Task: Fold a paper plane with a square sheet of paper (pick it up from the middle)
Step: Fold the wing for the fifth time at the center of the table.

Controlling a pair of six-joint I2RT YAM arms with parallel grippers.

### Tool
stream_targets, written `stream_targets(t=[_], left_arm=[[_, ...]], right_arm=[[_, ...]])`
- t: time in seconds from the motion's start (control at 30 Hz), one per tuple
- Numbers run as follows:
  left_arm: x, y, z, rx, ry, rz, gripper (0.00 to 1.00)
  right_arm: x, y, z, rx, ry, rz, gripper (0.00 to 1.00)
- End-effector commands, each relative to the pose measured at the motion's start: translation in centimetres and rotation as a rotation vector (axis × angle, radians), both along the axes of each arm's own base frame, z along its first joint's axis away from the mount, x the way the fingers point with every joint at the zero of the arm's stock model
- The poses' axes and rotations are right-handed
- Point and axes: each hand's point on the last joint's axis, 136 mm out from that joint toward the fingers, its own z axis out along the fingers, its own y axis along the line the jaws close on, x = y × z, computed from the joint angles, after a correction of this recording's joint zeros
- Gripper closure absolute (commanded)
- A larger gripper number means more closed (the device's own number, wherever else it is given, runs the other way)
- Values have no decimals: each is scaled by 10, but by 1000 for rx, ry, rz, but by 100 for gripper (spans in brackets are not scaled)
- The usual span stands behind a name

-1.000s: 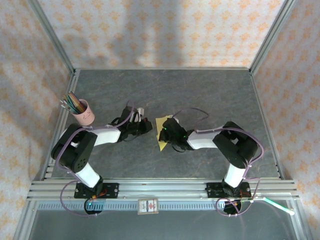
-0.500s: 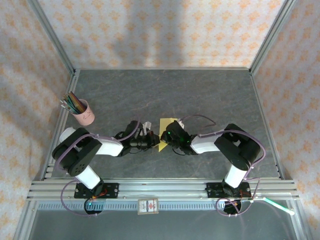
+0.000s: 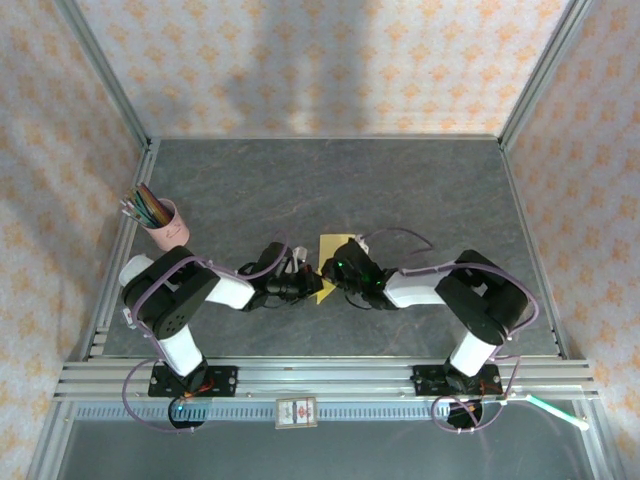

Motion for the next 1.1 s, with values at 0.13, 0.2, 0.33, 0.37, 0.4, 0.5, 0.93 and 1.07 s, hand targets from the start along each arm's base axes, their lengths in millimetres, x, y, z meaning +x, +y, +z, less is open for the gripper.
stream_targets(t=[0.13,0.2,0.33,0.37,0.4,0.5,0.93,1.07], left_arm=[[-5,24,-40,243,18,-47,100],[-5,25,-41,270,12,-69,100],[-1,26,-38,303,-4,-89,100],[0,25,-37,303,-8,-86,100],[1,25,-36,300,-8,-82,100],[0,25,-37,287,-1,-71,100],[0,25,-33,264,-12,-50,100],[1,25,-32,265,-17,-49,100]], right_arm=[[12,-3,43,-75,-118,181,87],[10,-12,40,-125,-115,209,87],[8,-34,32,-161,-91,212,88],[6,-39,31,-167,-81,212,87],[4,-46,28,-180,-71,213,86],[-1,-67,20,-214,-36,191,82],[-4,-79,0,-169,24,199,64],[-7,-79,-8,-171,47,204,63]])
